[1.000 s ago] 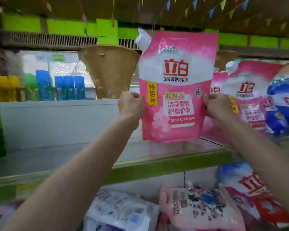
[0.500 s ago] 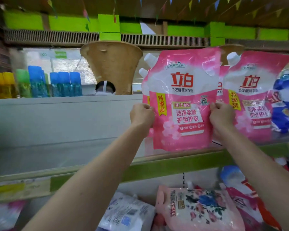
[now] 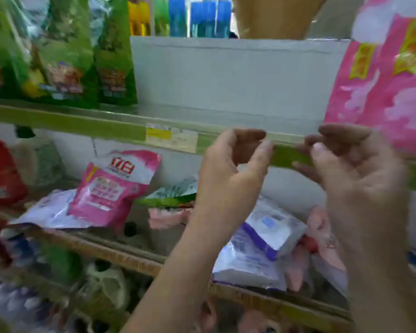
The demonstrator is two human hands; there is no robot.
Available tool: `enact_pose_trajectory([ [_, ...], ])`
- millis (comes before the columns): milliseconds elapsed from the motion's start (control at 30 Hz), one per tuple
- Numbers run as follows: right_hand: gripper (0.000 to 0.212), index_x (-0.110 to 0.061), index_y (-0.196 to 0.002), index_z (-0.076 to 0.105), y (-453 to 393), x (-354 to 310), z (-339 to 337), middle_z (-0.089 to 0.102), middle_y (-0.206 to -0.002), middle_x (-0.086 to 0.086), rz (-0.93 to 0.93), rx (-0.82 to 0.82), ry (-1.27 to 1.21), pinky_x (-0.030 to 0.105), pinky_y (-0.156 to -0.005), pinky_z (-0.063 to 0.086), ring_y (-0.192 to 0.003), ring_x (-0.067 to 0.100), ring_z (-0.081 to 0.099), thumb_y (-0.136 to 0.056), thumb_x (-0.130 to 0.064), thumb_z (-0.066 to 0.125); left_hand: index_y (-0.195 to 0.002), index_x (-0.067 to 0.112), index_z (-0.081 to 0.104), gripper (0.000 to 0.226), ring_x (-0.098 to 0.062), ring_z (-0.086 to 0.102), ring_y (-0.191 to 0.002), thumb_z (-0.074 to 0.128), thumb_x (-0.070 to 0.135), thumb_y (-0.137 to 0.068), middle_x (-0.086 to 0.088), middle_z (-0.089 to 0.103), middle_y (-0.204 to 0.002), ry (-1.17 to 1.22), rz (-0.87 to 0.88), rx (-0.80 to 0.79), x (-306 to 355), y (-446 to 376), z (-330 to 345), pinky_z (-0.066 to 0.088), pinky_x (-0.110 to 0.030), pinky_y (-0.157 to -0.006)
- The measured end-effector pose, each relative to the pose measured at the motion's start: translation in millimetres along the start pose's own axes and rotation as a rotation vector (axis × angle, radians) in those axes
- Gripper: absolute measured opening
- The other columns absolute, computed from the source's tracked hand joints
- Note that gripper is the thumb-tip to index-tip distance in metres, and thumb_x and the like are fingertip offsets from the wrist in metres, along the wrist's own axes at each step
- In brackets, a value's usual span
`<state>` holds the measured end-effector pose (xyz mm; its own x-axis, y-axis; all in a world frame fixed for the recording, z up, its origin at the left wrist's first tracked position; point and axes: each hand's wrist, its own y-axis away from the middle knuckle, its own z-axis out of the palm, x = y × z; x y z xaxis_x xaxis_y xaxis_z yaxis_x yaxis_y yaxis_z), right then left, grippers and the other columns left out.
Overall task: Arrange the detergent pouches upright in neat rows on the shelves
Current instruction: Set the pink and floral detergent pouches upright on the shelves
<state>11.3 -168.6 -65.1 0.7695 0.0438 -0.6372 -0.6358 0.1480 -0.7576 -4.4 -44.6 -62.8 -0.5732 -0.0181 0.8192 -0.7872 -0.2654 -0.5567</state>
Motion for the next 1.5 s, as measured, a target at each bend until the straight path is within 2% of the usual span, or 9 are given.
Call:
enact_pose_trajectory([
  [333,0.040,-0.019,-0.059,0.070,105,129,155,0.071,-0.069,-0.003,0.873,-0.513,-0.056,0.022,-0.057,0.055,-0.063,0.010,0.068,-0.088,0.003,0.052,-0.084,0.021,0.057,0.008,-0.030,0.064,-0.090,0.061,0.014,-0.087,-0.010,0.065,-0.091,-0.341,-0.566,0.298,-106,33,-188,0.052,-0.045,-0.083],
  [500,0.014,-0.014,-0.086,0.062,132,181,233,0.069,-0.091,0.010,1.065,-0.513,-0.022,0.036,-0.082,0.054,-0.090,0.025,0.067,-0.091,-0.009,0.051,-0.096,0.008,0.060,0.014,-0.030,0.063,-0.097,0.060,0.018,-0.087,-0.012,0.066,-0.098,-0.469,-0.689,0.314,-136,11,-276,0.052,-0.044,-0.090],
  [700,0.029,-0.010,-0.119,0.055,133,231,325,0.056,-0.128,0.011,1.062,-0.488,0.179,0.034,-0.090,0.044,-0.116,0.027,0.055,-0.096,-0.025,0.044,-0.102,0.002,0.061,0.024,-0.013,0.058,-0.071,0.056,0.021,-0.088,-0.007,0.065,-0.087,-0.616,-0.684,0.269,-179,-41,-388,0.042,-0.015,-0.051],
  [833,0.018,-0.022,-0.090,0.066,126,254,354,0.069,-0.110,0.003,1.049,-0.304,0.207,0.028,-0.069,0.051,-0.088,0.014,0.065,-0.091,-0.034,0.052,-0.113,-0.001,0.056,0.045,-0.030,0.058,-0.098,0.056,0.036,-0.088,-0.017,0.064,-0.111,-0.729,-0.633,0.206,-207,-99,-430,0.044,-0.033,-0.076],
  [1000,0.017,-0.027,-0.089,0.069,135,286,354,0.072,-0.105,0.000,1.123,-0.189,0.117,0.055,-0.094,0.048,-0.101,0.024,0.066,-0.090,-0.027,0.053,-0.084,0.021,0.063,0.011,-0.012,0.058,-0.071,0.059,0.030,-0.089,0.007,0.061,-0.073,-0.535,-0.619,0.077,-233,-154,-440,0.041,-0.025,-0.064],
  [1100,0.024,-0.029,-0.087,0.070,142,294,357,0.072,-0.105,0.003,1.137,-0.108,0.055,0.056,-0.095,0.048,-0.103,0.027,0.065,-0.091,-0.018,0.049,-0.099,0.010,0.066,0.023,-0.022,0.063,-0.083,0.055,0.029,-0.091,-0.010,0.070,-0.096,-0.353,-0.697,0.035,-246,-165,-434,0.051,-0.031,-0.076],
  [1200,0.021,-0.021,-0.084,0.066,137,286,362,0.072,-0.099,0.005,1.194,0.002,0.026,0.044,-0.085,0.052,-0.095,0.026,0.065,-0.093,-0.017,0.047,-0.071,0.013,0.063,0.025,-0.024,0.063,-0.065,0.054,0.022,-0.092,-0.017,0.069,-0.080,-0.272,-0.676,0.097,-251,-164,-420,0.054,-0.035,-0.064],
  [1367,0.025,-0.015,-0.078,0.060,137,261,356,0.069,-0.060,0.000,1.288,0.100,-0.202,0.023,-0.047,0.048,-0.050,0.012,0.062,-0.095,-0.008,0.043,-0.061,0.020,0.064,0.032,-0.013,0.062,-0.054,0.055,0.022,-0.091,0.005,0.067,-0.058,-0.303,-0.419,0.189,-216,-143,-420,0.054,-0.033,-0.056],
  [1500,0.017,-0.014,-0.100,0.063,159,222,344,0.072,-0.080,0.006,1.215,0.131,-0.529,0.033,-0.065,0.055,-0.072,0.019,0.067,-0.087,-0.012,0.053,-0.061,0.036,0.070,0.035,0.002,0.058,-0.043,0.056,0.022,-0.090,0.016,0.066,-0.050,-0.261,-0.300,0.193,-174,-123,-422,0.049,-0.026,-0.049],
])
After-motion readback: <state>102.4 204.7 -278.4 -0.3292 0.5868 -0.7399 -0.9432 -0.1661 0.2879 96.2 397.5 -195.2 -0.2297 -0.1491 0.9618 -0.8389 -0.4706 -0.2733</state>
